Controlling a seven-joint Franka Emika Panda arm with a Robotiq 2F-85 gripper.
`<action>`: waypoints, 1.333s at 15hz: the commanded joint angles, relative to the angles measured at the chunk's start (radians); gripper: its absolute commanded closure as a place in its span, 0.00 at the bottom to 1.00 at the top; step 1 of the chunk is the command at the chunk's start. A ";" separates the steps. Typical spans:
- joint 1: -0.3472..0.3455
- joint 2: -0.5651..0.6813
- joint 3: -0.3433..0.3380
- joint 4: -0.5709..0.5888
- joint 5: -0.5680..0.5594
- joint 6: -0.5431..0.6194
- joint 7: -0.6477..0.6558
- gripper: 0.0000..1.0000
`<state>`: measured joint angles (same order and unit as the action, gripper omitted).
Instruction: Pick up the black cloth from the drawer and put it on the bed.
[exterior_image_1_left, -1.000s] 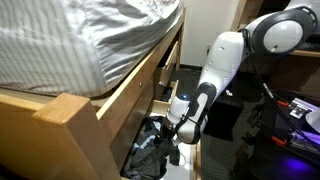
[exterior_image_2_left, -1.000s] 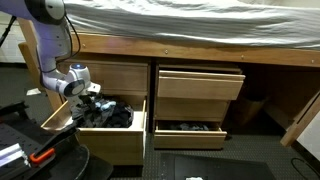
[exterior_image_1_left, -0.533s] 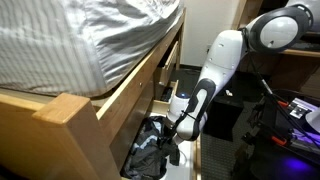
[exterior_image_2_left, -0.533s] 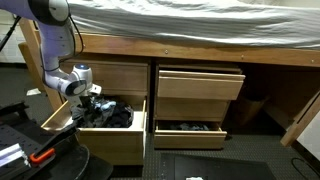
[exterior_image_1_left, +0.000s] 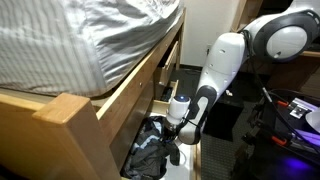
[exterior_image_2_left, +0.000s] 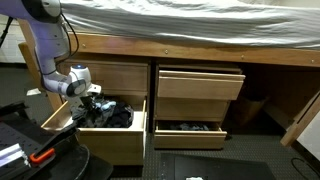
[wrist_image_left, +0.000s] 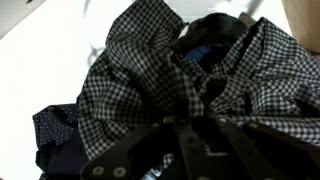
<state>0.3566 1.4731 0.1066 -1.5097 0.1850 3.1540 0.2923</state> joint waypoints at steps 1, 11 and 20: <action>0.045 0.000 -0.047 0.024 0.032 0.027 0.028 1.00; -0.058 -0.253 -0.020 -0.233 0.045 -0.115 0.006 1.00; -0.007 -0.655 -0.095 -0.636 0.129 -0.018 0.137 1.00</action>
<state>0.2898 0.9918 0.0623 -1.9566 0.2722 3.0850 0.3749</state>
